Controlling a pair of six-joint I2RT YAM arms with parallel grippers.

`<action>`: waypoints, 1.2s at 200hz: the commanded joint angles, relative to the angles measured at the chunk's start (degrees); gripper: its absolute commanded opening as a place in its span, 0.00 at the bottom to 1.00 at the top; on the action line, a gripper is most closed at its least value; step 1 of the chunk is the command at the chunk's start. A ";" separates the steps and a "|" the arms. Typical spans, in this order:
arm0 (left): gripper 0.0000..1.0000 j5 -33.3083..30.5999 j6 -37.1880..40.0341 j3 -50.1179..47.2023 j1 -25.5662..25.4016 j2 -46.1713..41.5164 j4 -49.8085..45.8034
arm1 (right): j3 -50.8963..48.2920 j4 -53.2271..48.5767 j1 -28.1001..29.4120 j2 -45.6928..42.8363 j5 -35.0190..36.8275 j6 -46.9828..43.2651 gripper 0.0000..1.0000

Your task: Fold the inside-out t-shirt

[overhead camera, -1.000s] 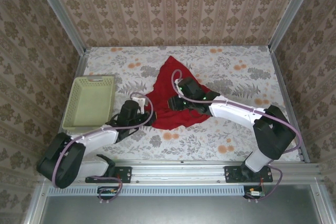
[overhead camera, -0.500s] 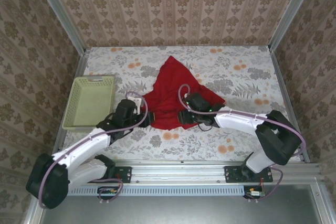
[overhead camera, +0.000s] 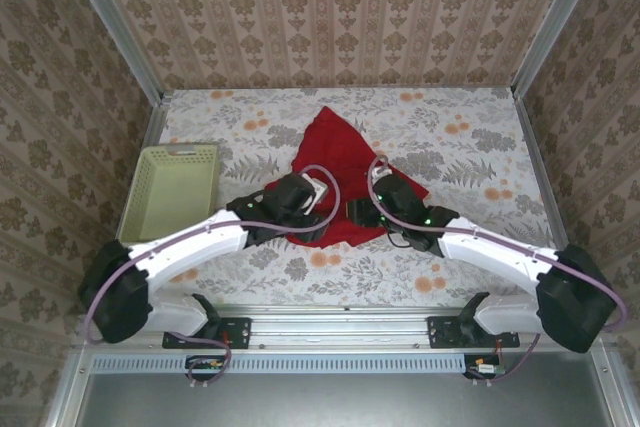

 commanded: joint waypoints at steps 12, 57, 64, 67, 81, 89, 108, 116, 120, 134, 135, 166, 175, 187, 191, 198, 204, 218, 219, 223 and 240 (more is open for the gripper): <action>0.53 -3.35 4.02 6.14 -0.69 5.84 -5.00 | -4.47 -0.39 -2.33 -6.54 3.75 3.05 0.54; 0.49 -6.49 4.02 11.29 -0.72 13.44 -8.07 | -7.29 -2.20 -3.97 -11.68 3.31 3.70 0.54; 0.48 -7.20 3.94 11.96 -0.78 14.38 -8.45 | -7.46 -2.29 -4.06 -12.00 3.31 3.69 0.54; 0.48 -7.46 3.92 12.18 -0.77 14.73 -8.64 | -7.50 -2.36 -4.06 -12.13 3.28 3.69 0.54; 0.48 -8.29 4.02 13.34 -0.75 16.43 -9.17 | -7.75 -2.42 -4.23 -12.33 3.18 3.68 0.54; 0.48 -8.78 4.02 13.78 -0.78 17.31 -9.43 | -7.82 -2.37 -4.31 -12.33 3.12 3.69 0.54; 0.46 -9.94 3.95 14.75 -0.76 19.00 -9.89 | -7.86 -2.16 -4.41 -12.33 2.84 3.78 0.54; 0.45 -10.09 4.02 14.97 -0.73 19.45 -9.76 | -7.86 -2.03 -4.41 -12.25 2.71 3.79 0.54; 0.43 -10.25 4.02 15.05 -0.75 19.68 -9.68 | -7.82 -1.98 -4.41 -12.16 2.74 3.78 0.54; 0.38 -10.80 3.93 15.39 -0.78 20.36 -9.66 | -7.86 -1.80 -4.50 -11.83 2.41 3.68 0.54; 0.37 -10.89 3.89 15.39 -0.79 20.35 -9.61 | -7.82 -1.81 -4.50 -11.82 2.36 3.68 0.54; 0.27 -11.99 3.15 15.10 -0.41 20.10 -8.15 | -7.95 -1.31 -4.50 -10.92 1.48 3.69 0.54; 0.24 -12.05 2.99 15.27 -0.31 20.08 -7.70 | -7.95 -1.22 -4.50 -10.59 1.26 3.69 0.54; 0.20 -12.09 2.73 15.29 -0.14 20.09 -7.19 | -7.95 -1.06 -4.50 -10.24 1.03 3.77 0.54; 0.19 -12.05 2.64 15.24 -0.04 20.01 -7.00 | -7.87 -0.98 -4.50 -10.17 0.97 3.71 0.55; 0.17 -11.85 2.40 15.05 0.21 19.75 -6.47 | -7.78 -1.09 -4.50 -9.96 0.90 3.70 0.55; 0.15 -11.43 2.28 14.80 0.39 19.54 -6.02 | -7.77 -1.04 -4.50 -9.83 0.81 3.69 0.55; 0.13 -10.49 1.96 14.45 0.94 18.97 -5.14 | -7.69 -1.09 -4.50 -9.57 0.60 3.69 0.55; 0.13 -10.42 1.98 14.44 1.00 18.96 -5.07 | -7.69 -1.05 -4.50 -9.55 0.57 3.69 0.55; 0.12 -10.17 1.84 14.31 1.10 18.81 -4.87 | -7.68 -1.10 -4.50 -9.46 0.63 3.73 0.55; 0.09 -9.45 1.43 13.84 1.61 18.19 -4.00 | -7.57 -1.23 -4.50 -9.09 0.45 3.69 0.55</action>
